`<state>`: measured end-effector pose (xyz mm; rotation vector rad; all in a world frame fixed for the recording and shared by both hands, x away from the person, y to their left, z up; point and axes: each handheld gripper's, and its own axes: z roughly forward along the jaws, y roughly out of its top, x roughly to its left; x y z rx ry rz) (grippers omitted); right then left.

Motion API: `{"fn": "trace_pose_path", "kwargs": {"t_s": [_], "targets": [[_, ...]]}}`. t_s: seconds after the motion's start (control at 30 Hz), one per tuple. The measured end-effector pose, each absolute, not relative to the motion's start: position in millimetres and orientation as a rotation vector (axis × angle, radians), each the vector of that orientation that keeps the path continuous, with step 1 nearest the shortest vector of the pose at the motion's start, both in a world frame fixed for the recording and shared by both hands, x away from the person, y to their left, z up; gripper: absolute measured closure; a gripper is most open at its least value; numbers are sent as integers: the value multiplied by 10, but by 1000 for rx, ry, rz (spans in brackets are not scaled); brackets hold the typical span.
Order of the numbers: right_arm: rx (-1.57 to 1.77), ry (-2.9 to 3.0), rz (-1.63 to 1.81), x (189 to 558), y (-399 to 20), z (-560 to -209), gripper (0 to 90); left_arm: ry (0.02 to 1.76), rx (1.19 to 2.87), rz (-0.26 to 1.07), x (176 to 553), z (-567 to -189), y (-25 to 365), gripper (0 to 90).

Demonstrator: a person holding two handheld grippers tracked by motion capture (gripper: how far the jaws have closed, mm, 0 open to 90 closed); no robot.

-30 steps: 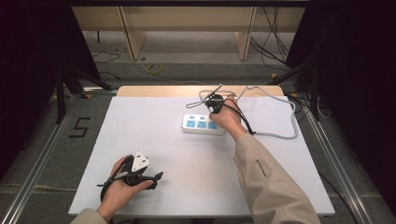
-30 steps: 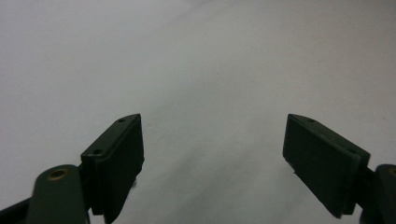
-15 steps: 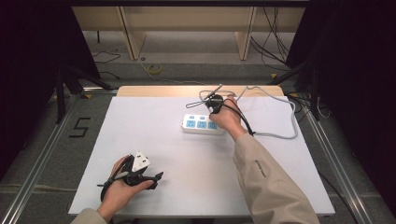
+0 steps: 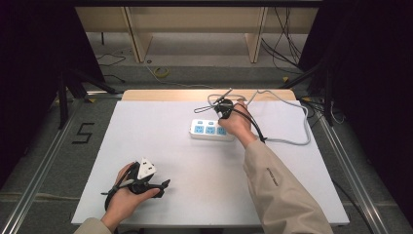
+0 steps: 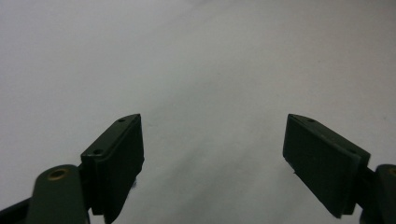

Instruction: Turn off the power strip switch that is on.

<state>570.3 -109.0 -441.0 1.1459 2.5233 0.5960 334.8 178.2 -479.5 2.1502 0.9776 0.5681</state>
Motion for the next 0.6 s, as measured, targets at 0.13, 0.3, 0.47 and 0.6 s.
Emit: {"fn": "trace_pose_path", "kwargs": {"t_s": [0.13,0.3,0.47,0.6], "targets": [[1159,2525,612,5710,-1106,-4411,900,977,2151,567,3349,-4796,1784,204],[1150,2522,606,5702,-1099,-4410,900,978,2153,566,3350,-4795,1784,204],[1132,2514,627,5680,-1103,-4370,900,979,2154,565,3351,-4797,1790,204],[1122,2517,630,5650,-1133,-4372,900,980,2153,565,3352,-4797,1789,204]]}}
